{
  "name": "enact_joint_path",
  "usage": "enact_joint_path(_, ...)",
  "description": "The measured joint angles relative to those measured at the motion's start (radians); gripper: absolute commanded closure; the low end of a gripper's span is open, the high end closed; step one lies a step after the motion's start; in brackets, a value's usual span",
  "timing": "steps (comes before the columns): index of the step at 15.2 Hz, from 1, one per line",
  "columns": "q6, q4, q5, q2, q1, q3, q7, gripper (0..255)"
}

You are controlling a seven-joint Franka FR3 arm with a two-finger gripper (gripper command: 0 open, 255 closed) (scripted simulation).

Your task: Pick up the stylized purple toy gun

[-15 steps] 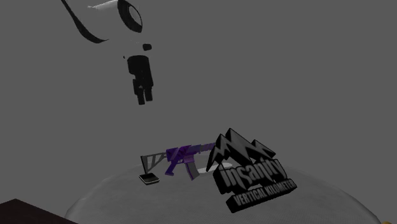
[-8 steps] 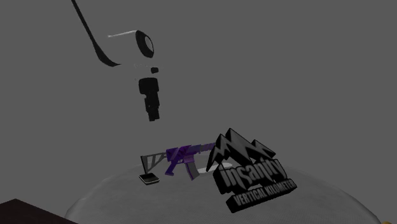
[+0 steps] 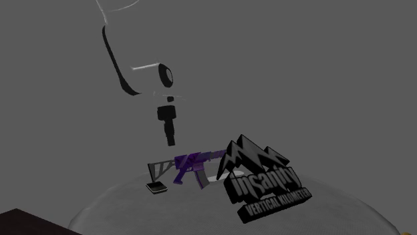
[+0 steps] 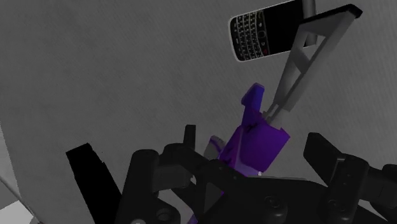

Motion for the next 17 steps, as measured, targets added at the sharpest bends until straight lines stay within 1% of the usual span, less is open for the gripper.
enact_joint_path(4,-0.039,0.171,0.002,0.152,0.016,-0.029,0.044,0)
enact_joint_path(12,0.009,0.208,-0.011,0.242,0.027,-0.043,0.07,0)
enact_joint_path(13,0.011,0.208,-0.011,0.244,0.027,-0.043,0.071,255)
enact_joint_path(17,0.013,0.208,-0.011,0.246,0.028,-0.043,0.073,255)
